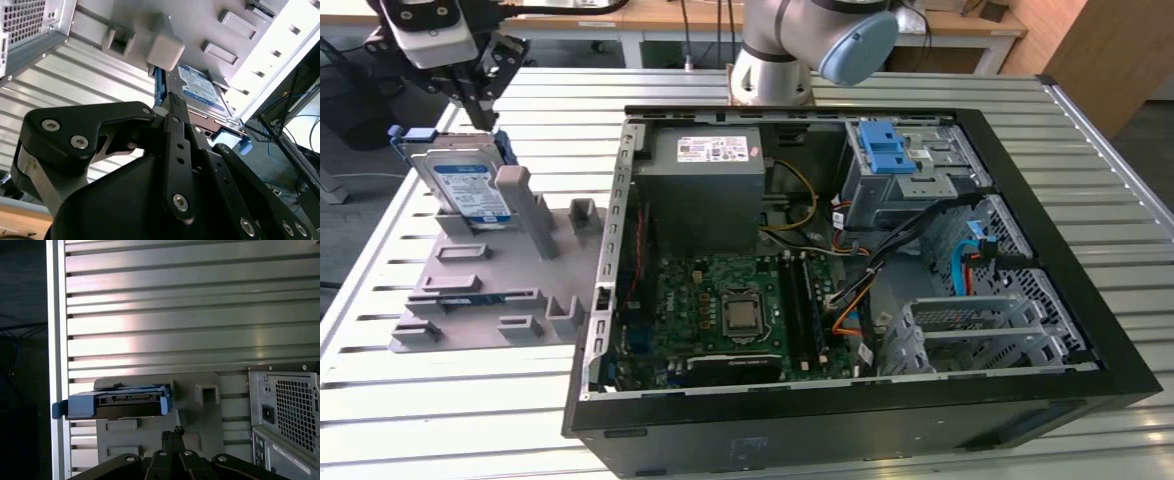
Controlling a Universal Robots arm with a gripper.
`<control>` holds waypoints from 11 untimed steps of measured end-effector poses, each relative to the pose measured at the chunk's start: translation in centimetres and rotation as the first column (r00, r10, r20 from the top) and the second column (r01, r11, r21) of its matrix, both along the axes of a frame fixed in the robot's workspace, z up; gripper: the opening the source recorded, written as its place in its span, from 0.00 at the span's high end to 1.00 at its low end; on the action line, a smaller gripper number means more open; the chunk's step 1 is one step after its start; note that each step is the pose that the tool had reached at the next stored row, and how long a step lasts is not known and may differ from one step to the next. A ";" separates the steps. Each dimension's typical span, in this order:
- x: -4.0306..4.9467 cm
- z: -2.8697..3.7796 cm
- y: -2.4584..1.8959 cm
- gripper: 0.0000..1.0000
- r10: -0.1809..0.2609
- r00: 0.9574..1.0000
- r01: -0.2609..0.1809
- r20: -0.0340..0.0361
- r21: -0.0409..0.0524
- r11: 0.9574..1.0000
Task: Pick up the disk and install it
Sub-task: 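Reach for the disk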
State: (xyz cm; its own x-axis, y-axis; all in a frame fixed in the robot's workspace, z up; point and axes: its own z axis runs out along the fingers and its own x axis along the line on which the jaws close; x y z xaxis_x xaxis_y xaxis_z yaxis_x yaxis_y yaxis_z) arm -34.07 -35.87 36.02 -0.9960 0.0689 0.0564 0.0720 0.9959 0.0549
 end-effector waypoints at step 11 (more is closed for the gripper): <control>-3.89 -0.46 0.29 0.89 0.000 1.000 0.000 0.012 -0.001 1.000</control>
State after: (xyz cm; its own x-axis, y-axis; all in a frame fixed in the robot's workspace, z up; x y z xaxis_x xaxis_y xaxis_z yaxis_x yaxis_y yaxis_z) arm -37.96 -35.58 35.56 -0.9966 0.0690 0.0445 0.0714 0.9960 0.0546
